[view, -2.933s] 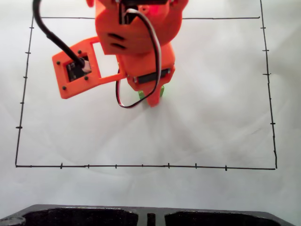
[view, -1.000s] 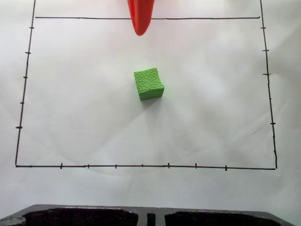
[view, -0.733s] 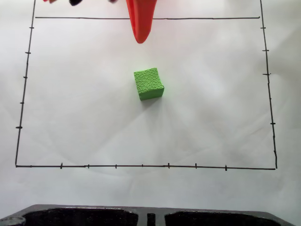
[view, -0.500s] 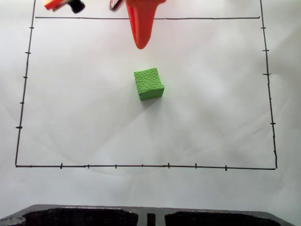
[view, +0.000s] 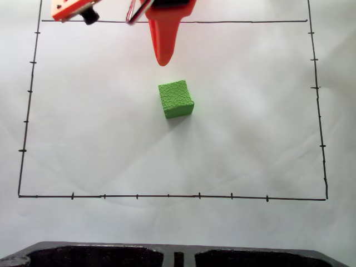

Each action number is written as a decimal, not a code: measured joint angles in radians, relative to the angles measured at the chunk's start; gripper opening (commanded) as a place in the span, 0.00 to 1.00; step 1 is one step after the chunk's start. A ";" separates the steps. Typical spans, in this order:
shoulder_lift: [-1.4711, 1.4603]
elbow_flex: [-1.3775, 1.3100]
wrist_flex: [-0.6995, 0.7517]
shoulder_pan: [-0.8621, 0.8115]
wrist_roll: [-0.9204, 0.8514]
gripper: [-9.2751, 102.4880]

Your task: Grasp the colored block, Place it on the black dot, and then return the arm to the default position.

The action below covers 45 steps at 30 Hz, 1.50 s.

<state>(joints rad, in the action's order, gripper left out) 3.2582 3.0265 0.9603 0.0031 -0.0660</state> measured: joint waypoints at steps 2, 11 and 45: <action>0.000 0.000 0.000 -0.011 0.011 0.08; 0.000 0.000 0.000 -0.061 0.077 0.08; 0.000 0.005 0.000 -0.101 0.126 0.08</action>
